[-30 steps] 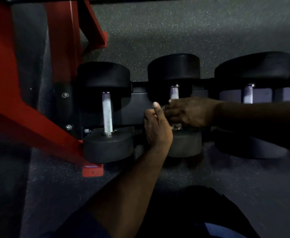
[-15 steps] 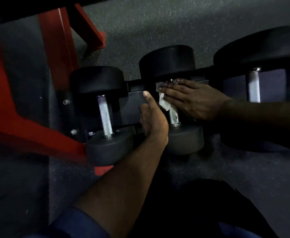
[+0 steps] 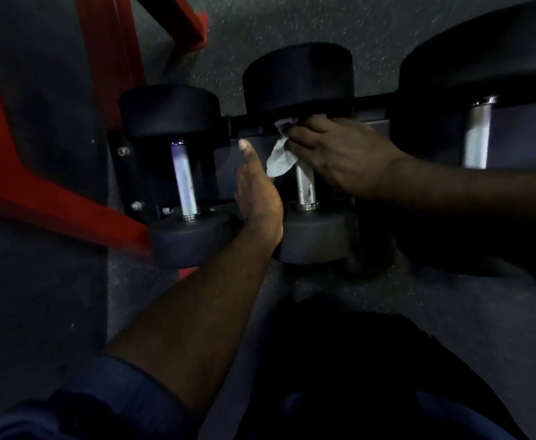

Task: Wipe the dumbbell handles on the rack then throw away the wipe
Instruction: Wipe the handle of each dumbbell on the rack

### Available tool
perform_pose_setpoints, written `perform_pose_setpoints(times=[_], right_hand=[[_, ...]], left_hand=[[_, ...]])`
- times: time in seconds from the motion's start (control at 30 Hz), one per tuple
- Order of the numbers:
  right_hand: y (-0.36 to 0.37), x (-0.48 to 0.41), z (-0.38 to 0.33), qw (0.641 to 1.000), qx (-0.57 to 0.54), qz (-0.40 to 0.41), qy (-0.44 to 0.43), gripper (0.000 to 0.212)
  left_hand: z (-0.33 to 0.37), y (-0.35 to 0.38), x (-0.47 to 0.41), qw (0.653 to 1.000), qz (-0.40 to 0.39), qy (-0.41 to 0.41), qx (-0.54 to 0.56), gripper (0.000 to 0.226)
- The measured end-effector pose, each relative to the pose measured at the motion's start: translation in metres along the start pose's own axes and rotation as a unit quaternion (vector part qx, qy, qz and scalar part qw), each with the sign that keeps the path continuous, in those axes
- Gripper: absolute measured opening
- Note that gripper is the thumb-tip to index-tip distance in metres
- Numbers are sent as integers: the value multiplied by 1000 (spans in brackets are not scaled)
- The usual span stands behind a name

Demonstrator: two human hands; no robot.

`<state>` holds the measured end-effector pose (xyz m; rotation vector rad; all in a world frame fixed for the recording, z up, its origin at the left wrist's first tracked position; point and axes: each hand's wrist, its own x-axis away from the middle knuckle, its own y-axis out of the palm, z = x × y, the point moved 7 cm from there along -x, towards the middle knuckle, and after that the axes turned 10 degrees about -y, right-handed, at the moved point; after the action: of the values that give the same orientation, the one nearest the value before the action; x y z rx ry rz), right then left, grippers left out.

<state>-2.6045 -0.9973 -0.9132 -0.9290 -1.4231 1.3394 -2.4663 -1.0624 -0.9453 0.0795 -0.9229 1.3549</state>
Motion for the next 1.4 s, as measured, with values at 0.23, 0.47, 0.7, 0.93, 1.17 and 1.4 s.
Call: perform_pose_setpoints(times=[0.23, 0.47, 0.7, 0.93, 1.17, 1.4], right_hand=[[0, 27, 11, 836, -342, 296, 311, 32], [63, -9, 8, 188, -819, 298, 453, 33], [60, 6, 25, 287, -843, 224, 397, 34], [69, -6, -4, 312, -871, 181, 333, 25], [68, 44, 4, 574, -757, 98, 296, 11], [59, 24, 14, 630, -668, 195, 344, 8]], left_hand=[[4, 0, -2, 999, -19, -22, -25, 108], [7, 4, -1, 994, -84, -34, -60, 68], [2, 7, -2, 994, -85, -32, -65, 68], [0, 1, -12, 999, -15, 2, -35, 72], [5, 2, -4, 999, 7, 19, -49, 79], [-4, 7, -15, 997, 3, 21, -75, 110]])
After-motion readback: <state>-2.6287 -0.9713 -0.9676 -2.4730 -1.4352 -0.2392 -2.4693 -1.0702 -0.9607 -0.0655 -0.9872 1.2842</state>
